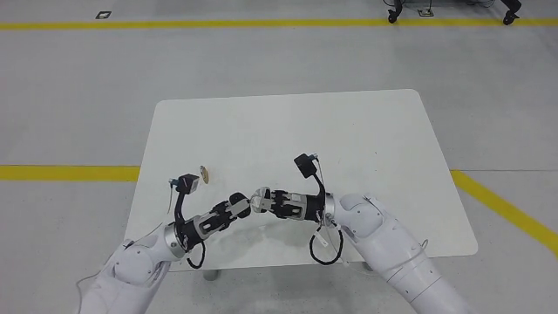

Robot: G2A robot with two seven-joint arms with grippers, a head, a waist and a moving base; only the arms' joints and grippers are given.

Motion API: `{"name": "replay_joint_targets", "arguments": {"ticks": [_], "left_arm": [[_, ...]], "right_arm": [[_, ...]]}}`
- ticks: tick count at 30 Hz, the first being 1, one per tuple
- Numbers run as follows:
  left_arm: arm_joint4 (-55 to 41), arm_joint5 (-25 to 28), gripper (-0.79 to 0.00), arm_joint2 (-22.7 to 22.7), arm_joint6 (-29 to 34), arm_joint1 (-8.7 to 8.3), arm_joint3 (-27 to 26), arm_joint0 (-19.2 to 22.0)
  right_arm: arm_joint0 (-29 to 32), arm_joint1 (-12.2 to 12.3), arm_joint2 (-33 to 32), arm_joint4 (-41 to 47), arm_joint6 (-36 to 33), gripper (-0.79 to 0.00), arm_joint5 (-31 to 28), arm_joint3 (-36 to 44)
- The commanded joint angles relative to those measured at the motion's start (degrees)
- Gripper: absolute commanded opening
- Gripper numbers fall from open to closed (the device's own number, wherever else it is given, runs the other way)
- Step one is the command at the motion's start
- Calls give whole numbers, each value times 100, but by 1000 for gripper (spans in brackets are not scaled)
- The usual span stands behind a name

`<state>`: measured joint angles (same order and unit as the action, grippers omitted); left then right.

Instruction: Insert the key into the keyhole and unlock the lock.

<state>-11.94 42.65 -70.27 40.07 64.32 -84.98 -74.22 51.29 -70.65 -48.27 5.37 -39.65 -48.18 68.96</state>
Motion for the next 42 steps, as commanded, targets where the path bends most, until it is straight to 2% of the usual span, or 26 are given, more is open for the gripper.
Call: {"name": "replay_joint_targets", "arguments": {"ticks": [1, 6, 8, 10, 12, 17, 19, 26, 30, 34, 35, 36, 37, 42], "left_arm": [[53, -8, -785, 6, -48, 1, -8, -6], [204, -29, -785, -11, -166, -2, -17, -17], [295, -36, -785, -29, -221, -6, -30, -29], [355, -29, -785, -59, -250, -13, -47, -49], [375, -20, -785, -101, -230, -27, -79, -85], [459, -88, -785, -184, 130, -84, -170, -145], [557, -184, -785, -203, 234, -103, -211, -147], [891, -405, -785, -143, 88, -109, -313, -158], [929, -416, -785, -93, 89, -110, -295, -131], [972, -442, -785, -56, 89, -113, -271, -109], [1026, -459, -785, -61, 57, -114, -262, -95], [1057, -467, -785, -52, 22, -113, -261, -93], [1075, -470, -785, -40, -3, -111, -259, -90], [1121, -477, -785, 31, -97, -102, -226, -58]], "right_arm": [[5, -1, -3, -14, -4, -785, 13, 0], [21, -2, -13, 7, -44, -785, 5, 11], [12, 7, -22, -7, -125, -600, 76, -21], [6, 22, -55, -47, -192, -514, 176, -41], [16, 58, -145, 69, -331, -496, 160, -44], [65, 147, -339, 420, -722, -520, 206, 4], [72, 165, -363, 549, -872, -505, 240, 30], [19, 162, -287, 629, -1136, -533, 446, 31], [-42, 139, -216, 470, -1100, -474, 588, -23], [-73, 120, -172, 434, -1088, -548, 615, -53], [-79, 117, -163, 436, -1104, -606, 625, -64], [-86, 115, -153, 434, -1123, -720, 637, -73], [-92, 112, -144, 438, -1136, -785, 651, -83], [-124, 95, -98, 395, -1158, -785, 718, -123]]}}
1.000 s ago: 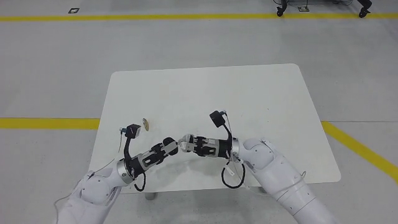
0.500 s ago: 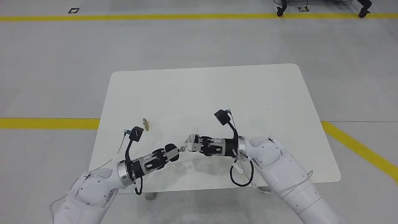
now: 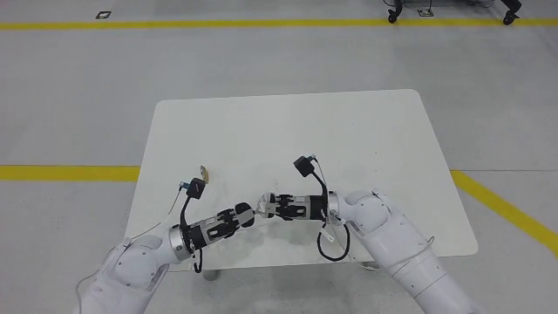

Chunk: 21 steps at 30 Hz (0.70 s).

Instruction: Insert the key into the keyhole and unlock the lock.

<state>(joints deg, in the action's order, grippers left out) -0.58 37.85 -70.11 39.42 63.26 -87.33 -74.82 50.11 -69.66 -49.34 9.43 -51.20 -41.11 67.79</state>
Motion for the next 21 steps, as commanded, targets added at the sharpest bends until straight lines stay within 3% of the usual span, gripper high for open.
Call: {"name": "replay_joint_targets", "arguments": {"ticks": [1, 21], "left_arm": [[-12, 3, -785, 24, -52, 4, 20, 8], [119, 52, -785, 55, -395, 3, 41, 14]], "right_arm": [[-8, -7, 19, -9, -12, -785, 20, -10], [25, 1, -3, 137, -200, -785, -32, 13]]}}
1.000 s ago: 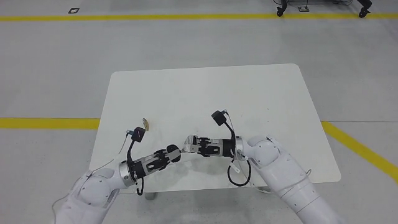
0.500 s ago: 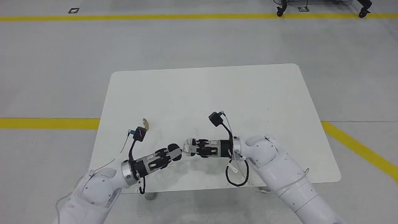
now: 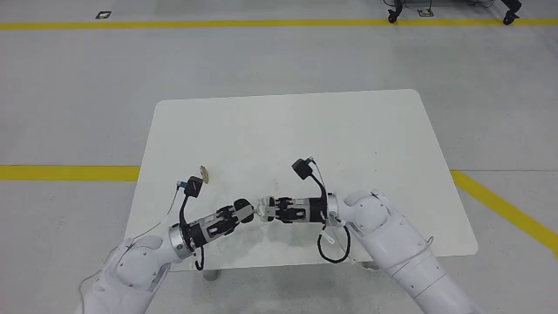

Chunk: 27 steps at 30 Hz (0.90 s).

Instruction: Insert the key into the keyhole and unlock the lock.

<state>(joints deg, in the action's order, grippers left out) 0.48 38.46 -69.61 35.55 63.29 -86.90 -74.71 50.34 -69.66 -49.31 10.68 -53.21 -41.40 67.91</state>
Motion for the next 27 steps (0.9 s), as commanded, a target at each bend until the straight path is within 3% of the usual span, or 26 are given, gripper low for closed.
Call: {"name": "replay_joint_targets", "arguments": {"ticks": [1, 7, 8, 9, 12, 17, 21, 27], "left_arm": [[18, -11, -785, 10, -15, 0, -5, 2], [39, -4, -785, 19, -53, -3, -7, 1], [42, -4, -785, 20, -58, -4, -8, 0], [44, -5, -785, 23, -61, -4, -7, 1], [63, -5, -785, 44, -69, -4, -5, 6], [85, -18, -785, 93, -74, 1, 17, 31], [68, -9, -785, 115, -80, 3, 38, 51], [64, 19, -785, 109, -84, -3, 62, 69]], "right_arm": [[2, 2, -10, 16, -2, -785, -4, 2], [8, 4, -20, 36, -25, -785, 7, 11], [10, 4, -20, 44, -29, -723, 15, 12], [9, 4, -20, 50, -35, -566, 19, 14], [13, 3, -19, 81, -53, -539, 21, 16], [-1, 2, -14, 106, -108, -600, 58, 10], [-4, 1, -12, 99, -117, -785, 77, 9], [-19, -7, 1, 94, -117, -785, 112, -12]]}}
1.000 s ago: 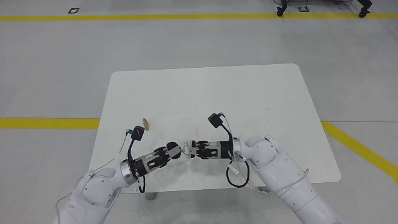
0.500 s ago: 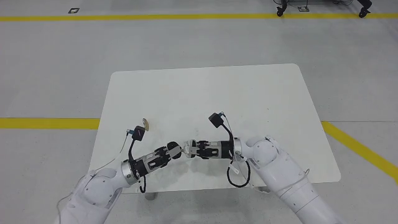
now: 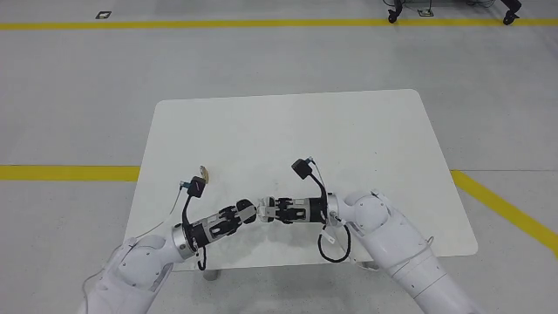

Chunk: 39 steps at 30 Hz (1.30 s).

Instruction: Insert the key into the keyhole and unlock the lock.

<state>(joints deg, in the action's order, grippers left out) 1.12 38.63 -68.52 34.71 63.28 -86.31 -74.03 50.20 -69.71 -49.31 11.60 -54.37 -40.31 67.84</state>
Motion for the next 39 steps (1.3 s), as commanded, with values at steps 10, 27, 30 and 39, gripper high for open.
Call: {"name": "replay_joint_targets", "arguments": {"ticks": [10, 27, 30, 39], "left_arm": [[-190, 32, 0, -195, 17, -42, 66, 2], [-251, -68, 0, -2407, 433, -448, -378, -880], [-251, -68, 0, -2407, 433, -448, -378, -880], [-251, -68, 0, -2407, 433, -448, -378, -880]], "right_arm": [[-33, 9, -139, 151, 113, -785, -167, -109], [390, 329, -1266, 829, 114, -785, -773, -11], [390, 329, -1266, 829, 114, -785, -773, -11], [390, 329, -1266, 829, 114, -785, -773, -11]]}}
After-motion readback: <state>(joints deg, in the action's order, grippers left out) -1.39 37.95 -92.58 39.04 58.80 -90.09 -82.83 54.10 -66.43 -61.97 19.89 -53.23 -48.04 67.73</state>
